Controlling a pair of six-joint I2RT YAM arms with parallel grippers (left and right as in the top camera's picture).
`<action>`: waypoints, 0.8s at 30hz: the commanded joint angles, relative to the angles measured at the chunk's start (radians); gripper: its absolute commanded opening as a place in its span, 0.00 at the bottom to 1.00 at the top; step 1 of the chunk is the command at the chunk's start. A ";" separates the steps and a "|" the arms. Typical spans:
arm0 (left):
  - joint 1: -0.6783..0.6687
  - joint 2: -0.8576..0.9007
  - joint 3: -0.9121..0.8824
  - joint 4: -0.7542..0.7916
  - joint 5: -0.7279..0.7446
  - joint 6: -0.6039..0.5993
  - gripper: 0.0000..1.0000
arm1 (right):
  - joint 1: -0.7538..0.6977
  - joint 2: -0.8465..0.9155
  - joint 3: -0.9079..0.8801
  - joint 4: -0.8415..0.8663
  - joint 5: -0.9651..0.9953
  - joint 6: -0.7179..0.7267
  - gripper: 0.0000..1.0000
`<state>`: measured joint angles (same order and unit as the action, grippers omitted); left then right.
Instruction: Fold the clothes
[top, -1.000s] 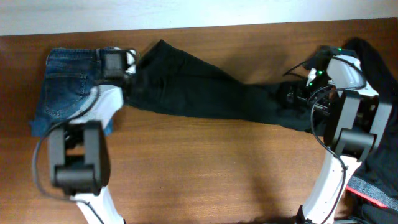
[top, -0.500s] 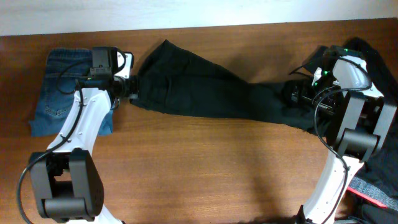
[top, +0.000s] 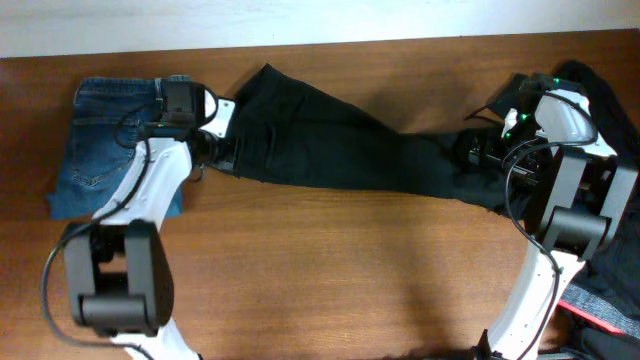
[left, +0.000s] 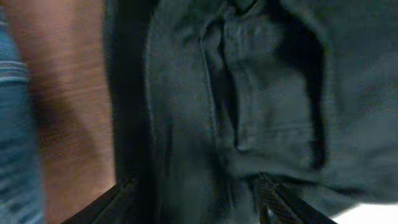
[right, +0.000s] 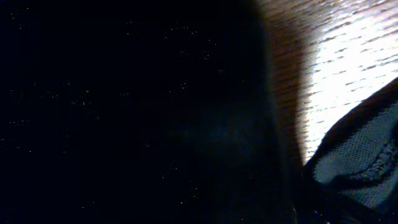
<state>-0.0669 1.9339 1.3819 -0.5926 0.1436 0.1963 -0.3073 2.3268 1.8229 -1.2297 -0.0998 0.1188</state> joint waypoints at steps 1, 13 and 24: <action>0.002 0.066 -0.007 0.043 0.014 0.045 0.60 | -0.034 0.137 -0.058 0.040 0.187 0.010 0.99; 0.018 -0.059 0.054 0.025 0.127 0.018 0.00 | -0.034 0.137 -0.058 0.024 0.187 0.009 0.99; 0.072 -0.290 0.056 -0.121 0.126 0.018 0.00 | -0.032 0.131 -0.056 0.015 0.185 0.009 0.99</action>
<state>-0.0284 1.6688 1.4181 -0.6895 0.3107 0.2165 -0.3073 2.3280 1.8259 -1.2362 -0.0994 0.1158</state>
